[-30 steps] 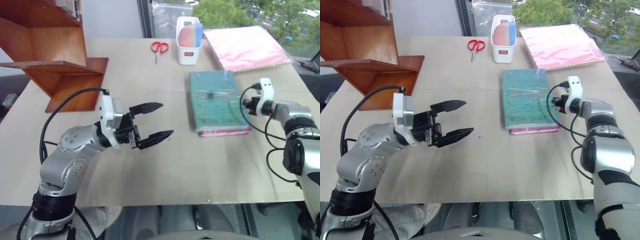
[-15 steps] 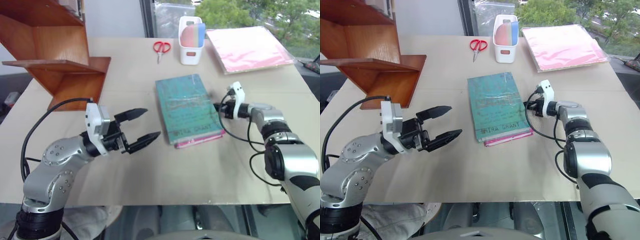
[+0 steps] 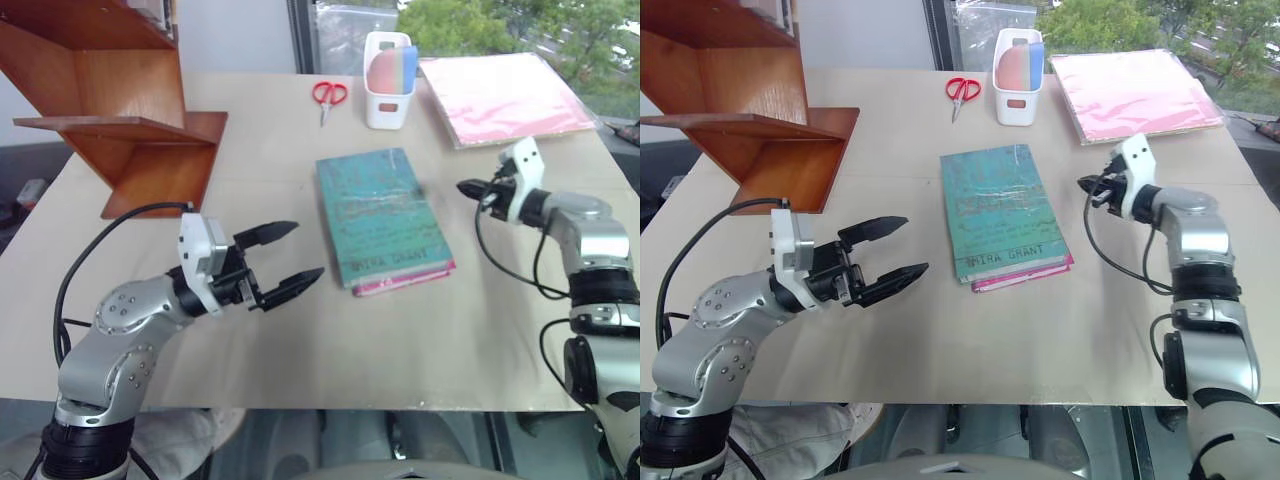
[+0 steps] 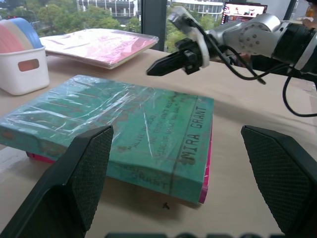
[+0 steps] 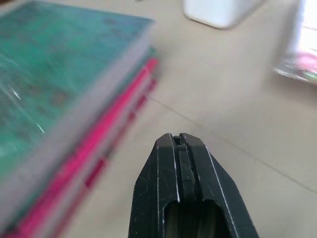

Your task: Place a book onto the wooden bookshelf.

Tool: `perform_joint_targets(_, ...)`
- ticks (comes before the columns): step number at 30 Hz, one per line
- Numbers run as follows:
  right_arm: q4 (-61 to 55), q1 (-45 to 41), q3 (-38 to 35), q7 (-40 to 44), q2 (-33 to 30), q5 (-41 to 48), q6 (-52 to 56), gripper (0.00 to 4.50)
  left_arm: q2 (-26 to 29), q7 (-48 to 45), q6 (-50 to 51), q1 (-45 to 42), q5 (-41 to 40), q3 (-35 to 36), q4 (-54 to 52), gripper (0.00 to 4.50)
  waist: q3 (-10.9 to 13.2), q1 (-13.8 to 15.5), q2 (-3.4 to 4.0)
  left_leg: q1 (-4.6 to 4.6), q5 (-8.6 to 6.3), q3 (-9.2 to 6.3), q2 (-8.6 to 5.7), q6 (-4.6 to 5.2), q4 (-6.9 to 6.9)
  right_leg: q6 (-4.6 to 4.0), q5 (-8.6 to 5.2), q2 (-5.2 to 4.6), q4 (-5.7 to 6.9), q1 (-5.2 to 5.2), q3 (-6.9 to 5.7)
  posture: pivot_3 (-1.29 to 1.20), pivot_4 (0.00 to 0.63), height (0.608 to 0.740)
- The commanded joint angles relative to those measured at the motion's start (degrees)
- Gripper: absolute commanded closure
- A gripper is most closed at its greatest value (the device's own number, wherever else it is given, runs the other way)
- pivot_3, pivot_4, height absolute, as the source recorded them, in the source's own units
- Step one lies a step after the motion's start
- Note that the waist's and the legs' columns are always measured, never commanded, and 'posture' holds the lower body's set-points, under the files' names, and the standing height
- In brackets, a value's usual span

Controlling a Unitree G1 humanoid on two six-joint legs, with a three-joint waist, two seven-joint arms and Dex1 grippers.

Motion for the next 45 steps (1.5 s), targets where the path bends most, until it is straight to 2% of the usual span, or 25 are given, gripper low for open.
perform_joint_targets(1,2.08,-2.08,3.98,-1.02,1.05,-2.76,-3.98,4.46,0.03,0.07,-1.28,-0.61,0.31,0.58,-0.69,0.0,0.0,0.24,0.0,-0.01,0.0,0.0,-0.01,0.0,0.0,0.0,0.0,-0.01,-0.01,0.0,-0.01,0.0,0.15,0.74)
perform_joint_targets(9,-7.83,-1.58,1.99,0.77,2.12,4.31,-1.79,4.46,-0.18,2.52,-1.43,3.45,-0.07,2.29,-3.45,0.0,0.01,0.5,0.0,-0.07,0.0,-0.03,-0.02,0.0,-0.01,0.0,0.0,-0.05,-0.05,-0.02,-0.05,0.0,0.15,0.74)
perform_joint_targets(16,-23.17,0.32,3.81,-1.45,1.61,4.89,3.05,4.46,-0.04,3.28,-1.77,4.09,-0.04,2.58,-3.51,0.0,0.01,0.47,0.0,-0.08,-0.01,-0.04,-0.02,0.01,-0.02,0.0,0.0,-0.06,-0.05,-0.02,-0.07,0.0,0.15,0.74)
perform_joint_targets(19,-28.57,1.9,6.81,-0.93,2.22,4.94,5.29,4.46,0.08,3.17,-1.86,4.25,-0.15,2.9,-3.01,0.0,0.01,0.46,0.0,-0.07,0.0,-0.05,-0.01,0.01,-0.02,0.0,0.0,-0.05,-0.04,-0.02,-0.08,0.0,0.15,0.74)
perform_joint_targets(21,-29.54,3.04,8.7,-1.26,2.59,4.04,5.33,4.46,0.09,3.2,-1.67,4.23,-0.43,3.46,-2.47,0.0,0.01,0.44,-0.01,-0.07,-0.01,-0.05,-0.01,0.01,-0.02,-0.01,-0.01,-0.05,-0.04,-0.02,-0.07,0.0,0.15,0.74)
perform_joint_targets(27,-20.87,6.07,19.15,-6.45,1.88,-8.87,-7.0,4.46,0.2,1.7,-3.12,6.38,1.03,4.49,0.98,0.0,0.01,0.33,-0.01,-0.07,-0.01,-0.04,-0.03,0.01,-0.01,-0.01,-0.01,-0.06,-0.04,-0.03,-0.07,0.0,0.15,0.74)
perform_joint_targets(32,-23.18,10.05,22.55,-1.38,1.34,-8.83,-9.48,4.46,1.02,0.18,-3.98,7.04,2.09,4.69,2.79,0.0,-0.16,0.33,-0.2,0.0,0.0,-0.06,0.0,0.0,-0.01,-0.01,-0.01,-0.04,-0.03,0.02,-0.09,0.0,0.15,0.74)
perform_joint_targets(35,-28.79,13.05,23.04,2.28,0.18,-6.93,-8.71,4.46,1.11,-0.54,-4.02,7.31,1.92,5.27,3.99,0.0,-0.24,0.44,-0.32,-0.01,-0.01,-0.07,-0.01,0.0,-0.02,-0.01,-0.01,-0.06,-0.05,0.04,-0.11,0.0,0.15,0.74)
perform_joint_targets(39,-32.04,15.25,22.0,1.13,0.43,-6.76,-7.15,4.46,0.72,-1.16,-4.22,7.15,2.16,5.18,5.82,0.0,-0.27,0.25,-0.34,0.03,-0.01,-0.09,0.0,0.0,-0.02,-0.01,-0.01,-0.05,-0.01,0.04,-0.12,0.0,0.15,0.74)
perform_joint_targets(45,-39.81,15.44,13.61,-3.27,3.34,-0.36,-5.79,4.46,0.76,-2.39,-3.96,7.11,1.93,4.69,7.4,0.0,-0.25,0.3,-0.35,-0.01,-0.01,-0.12,0.0,0.0,0.0,-0.01,-0.01,-0.05,0.01,0.03,-0.15,0.0,0.15,0.74)
